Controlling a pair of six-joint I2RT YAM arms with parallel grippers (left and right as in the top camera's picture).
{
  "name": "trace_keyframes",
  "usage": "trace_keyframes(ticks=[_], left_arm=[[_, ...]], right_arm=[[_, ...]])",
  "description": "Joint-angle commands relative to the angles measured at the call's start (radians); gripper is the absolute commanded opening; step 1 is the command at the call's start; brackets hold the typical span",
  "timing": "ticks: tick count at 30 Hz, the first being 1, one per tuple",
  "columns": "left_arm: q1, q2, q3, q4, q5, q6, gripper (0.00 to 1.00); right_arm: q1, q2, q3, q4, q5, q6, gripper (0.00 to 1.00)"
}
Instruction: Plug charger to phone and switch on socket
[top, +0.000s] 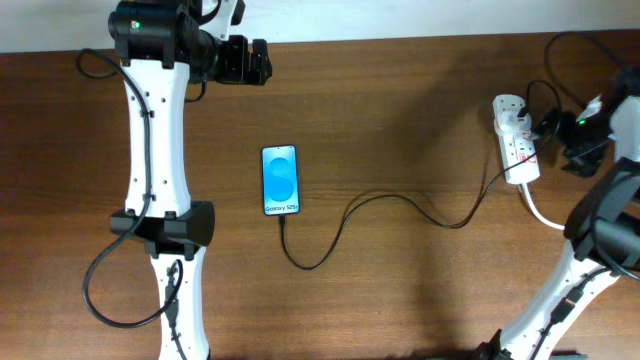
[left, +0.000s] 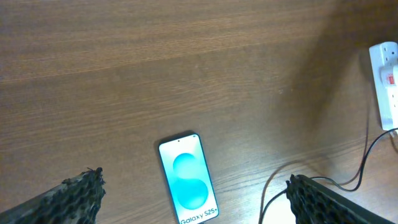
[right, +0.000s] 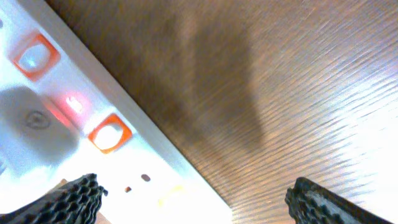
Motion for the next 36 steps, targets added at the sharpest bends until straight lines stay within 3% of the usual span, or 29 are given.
trace_keyframes(ticks=[1, 12, 19, 26, 30, 36], left_arm=[[0.004, -0.006, 0.007, 0.0, 0.011, 0.016, 0.99], [0.004, -0.006, 0.007, 0.0, 0.011, 0.016, 0.99], [0.004, -0.006, 0.007, 0.0, 0.011, 0.016, 0.99], [0.005, -0.006, 0.007, 0.0, 0.011, 0.016, 1.0], [0.005, -0.006, 0.007, 0.0, 0.011, 0.016, 0.99], [0.005, -0.006, 0.007, 0.0, 0.011, 0.016, 0.99]], right_arm=[[-0.065, -0.078, 0.138, -0.082, 0.0, -0.014, 1.0], [-0.062, -0.303, 0.32, -0.262, -0.003, -0.055, 0.99], [0.127, -0.512, 0.32, -0.288, -0.076, -0.23, 0.98], [0.391, -0.628, 0.32, -0.412, -0.085, -0.226, 0.98], [0.513, -0.626, 0.32, -0.437, -0.131, -0.142, 0.98], [0.538, -0.626, 0.32, -0.502, -0.117, -0.142, 0.98]])
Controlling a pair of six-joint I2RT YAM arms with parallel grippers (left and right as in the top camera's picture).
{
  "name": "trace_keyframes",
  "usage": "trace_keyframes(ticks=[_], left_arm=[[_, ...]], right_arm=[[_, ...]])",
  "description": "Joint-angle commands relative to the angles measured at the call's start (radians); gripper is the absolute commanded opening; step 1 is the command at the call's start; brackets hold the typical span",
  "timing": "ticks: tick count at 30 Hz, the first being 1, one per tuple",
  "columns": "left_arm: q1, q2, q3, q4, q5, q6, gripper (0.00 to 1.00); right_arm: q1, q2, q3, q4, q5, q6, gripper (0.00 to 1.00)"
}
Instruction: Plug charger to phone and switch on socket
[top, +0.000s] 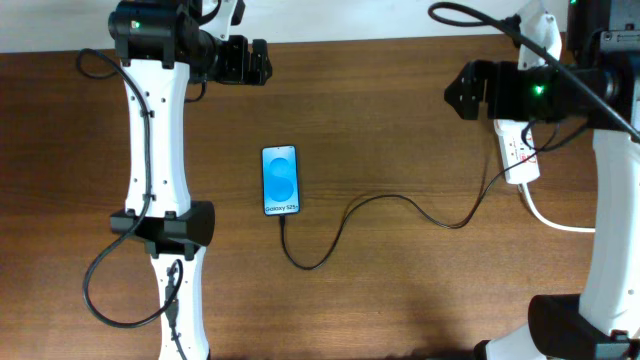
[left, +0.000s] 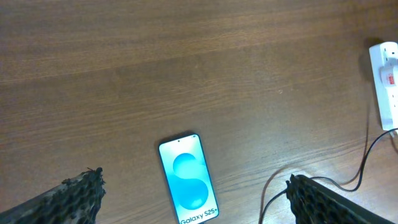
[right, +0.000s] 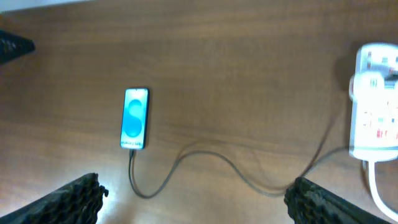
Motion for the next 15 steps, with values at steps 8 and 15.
trace_keyframes(ticks=[8, 15], left_arm=[[0.005, -0.006, 0.007, -0.001, 0.011, 0.016, 0.99], [0.005, -0.006, 0.007, -0.001, 0.011, 0.016, 0.99]], right_arm=[[0.082, -0.037, 0.011, 0.02, 0.146, 0.007, 0.98], [0.177, -0.122, -0.008, 0.216, 0.234, -0.034, 0.98]])
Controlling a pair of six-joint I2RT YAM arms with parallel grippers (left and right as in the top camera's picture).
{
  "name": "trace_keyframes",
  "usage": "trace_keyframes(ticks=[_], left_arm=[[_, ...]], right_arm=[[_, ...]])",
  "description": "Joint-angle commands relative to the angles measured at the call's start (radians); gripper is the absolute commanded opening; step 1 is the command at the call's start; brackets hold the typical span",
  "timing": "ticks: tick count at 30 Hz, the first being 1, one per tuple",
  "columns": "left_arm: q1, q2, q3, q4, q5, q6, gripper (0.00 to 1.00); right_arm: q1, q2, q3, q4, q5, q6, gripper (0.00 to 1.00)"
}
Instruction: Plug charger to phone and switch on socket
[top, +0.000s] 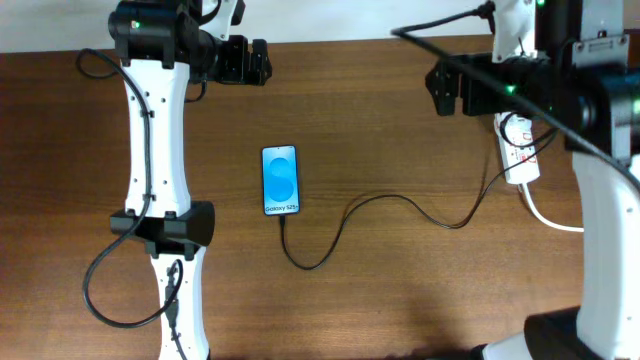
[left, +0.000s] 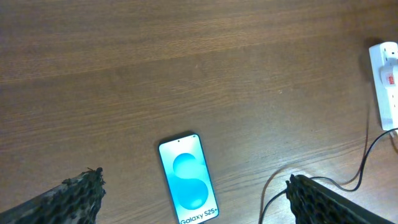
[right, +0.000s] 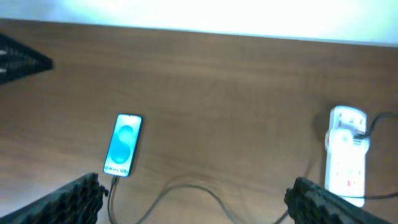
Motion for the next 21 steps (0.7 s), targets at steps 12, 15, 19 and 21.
trace_keyframes(ticks=[12, 15, 19, 21], left_arm=[[0.005, -0.006, 0.007, -0.001, 0.011, 0.016, 0.99], [0.005, -0.006, 0.007, -0.001, 0.011, 0.016, 0.99], [0.005, -0.006, 0.007, -0.001, 0.011, 0.016, 0.99], [0.005, -0.006, 0.007, -0.001, 0.011, 0.016, 0.99]], right_arm=[[0.013, -0.515, -0.748, 0.634, 0.051, -0.1, 0.98], [0.008, -0.714, -1.065, 0.886, 0.051, -0.099, 0.98], [-0.024, -0.997, -1.46, 1.19, 0.024, -0.095, 0.98], [-0.051, -1.12, -1.614, 1.292, 0.005, -0.095, 0.98]])
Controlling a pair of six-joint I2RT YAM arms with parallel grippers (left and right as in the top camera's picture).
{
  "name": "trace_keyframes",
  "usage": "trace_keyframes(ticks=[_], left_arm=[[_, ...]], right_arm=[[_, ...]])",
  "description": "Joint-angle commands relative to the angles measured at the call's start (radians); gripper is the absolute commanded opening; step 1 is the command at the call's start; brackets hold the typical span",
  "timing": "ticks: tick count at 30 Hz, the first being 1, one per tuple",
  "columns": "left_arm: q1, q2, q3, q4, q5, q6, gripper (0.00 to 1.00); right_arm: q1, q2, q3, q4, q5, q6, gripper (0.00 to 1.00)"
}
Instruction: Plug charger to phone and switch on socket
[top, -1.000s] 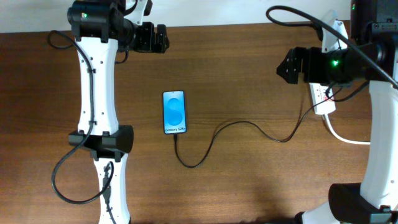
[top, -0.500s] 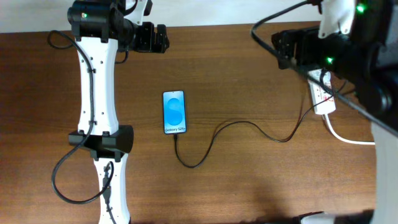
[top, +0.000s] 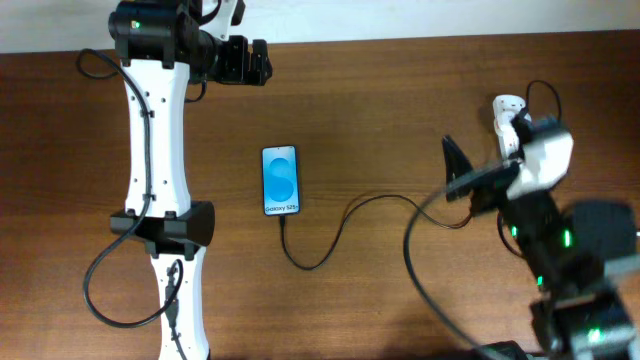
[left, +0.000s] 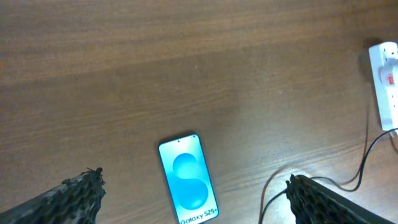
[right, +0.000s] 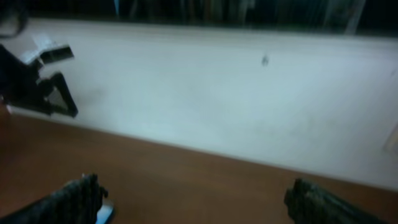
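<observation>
A phone (top: 281, 180) with a lit blue screen lies flat mid-table, also in the left wrist view (left: 188, 180). A black cable (top: 345, 212) runs from the phone's lower edge to the white power strip (top: 503, 108) at the right, which the right arm partly hides. A red mark shows on the power strip (left: 387, 81). My left gripper (top: 250, 62) hangs open high over the table's far left (left: 194, 182). My right gripper (top: 457, 175) is open, left of the strip and holding nothing; its camera (right: 193, 186) faces the wall.
Brown wooden table (top: 400, 90) with a white wall (right: 249, 93) along its far edge. The left arm's white links (top: 155, 130) stretch down the left side. The right arm's body (top: 560, 250) fills the front right corner.
The right arm was raised with its camera looking down on phone and strip. Now it is folded low at the front right, its camera level toward the wall. The left arm is unchanged.
My right gripper was first close against the power strip, by its orange switches and a red light. Then it stood high above the table, open, with phone and cable below it. Now it sits low at the right. Phone, cable and left arm stayed put.
</observation>
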Motion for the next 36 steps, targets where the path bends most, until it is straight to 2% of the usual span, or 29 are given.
trace_keyframes(ticks=[1, 5, 9, 18, 27, 31, 36], left_arm=[[0.005, -0.006, 0.007, 0.0, 0.01, 0.016, 0.99], [0.005, -0.006, 0.007, 0.0, 0.01, 0.016, 0.99], [0.005, -0.006, 0.007, 0.0, 0.01, 0.016, 0.99], [0.005, -0.006, 0.007, 0.0, 0.01, 0.016, 0.99], [0.004, -0.006, 0.007, 0.0, 0.01, 0.016, 0.99], [0.004, -0.006, 0.007, 0.0, 0.01, 0.016, 0.99], [0.004, -0.006, 0.007, 0.0, 0.01, 0.016, 0.99]], right_arm=[[-0.045, -0.193, -0.238, 0.108, -0.026, -0.001, 0.98], [-0.074, -0.373, -0.44, 0.18, -0.025, -0.005, 0.98], [-0.075, -0.486, -0.558, 0.225, 0.002, -0.005, 0.98], [-0.126, -0.653, -0.698, 0.231, 0.001, -0.005, 0.98], [-0.127, -0.665, -0.843, 0.23, 0.001, -0.005, 0.98], [-0.127, -0.665, -0.843, 0.124, 0.002, -0.004, 0.99], [-0.127, -0.665, -0.843, 0.129, -0.002, 0.006, 0.98]])
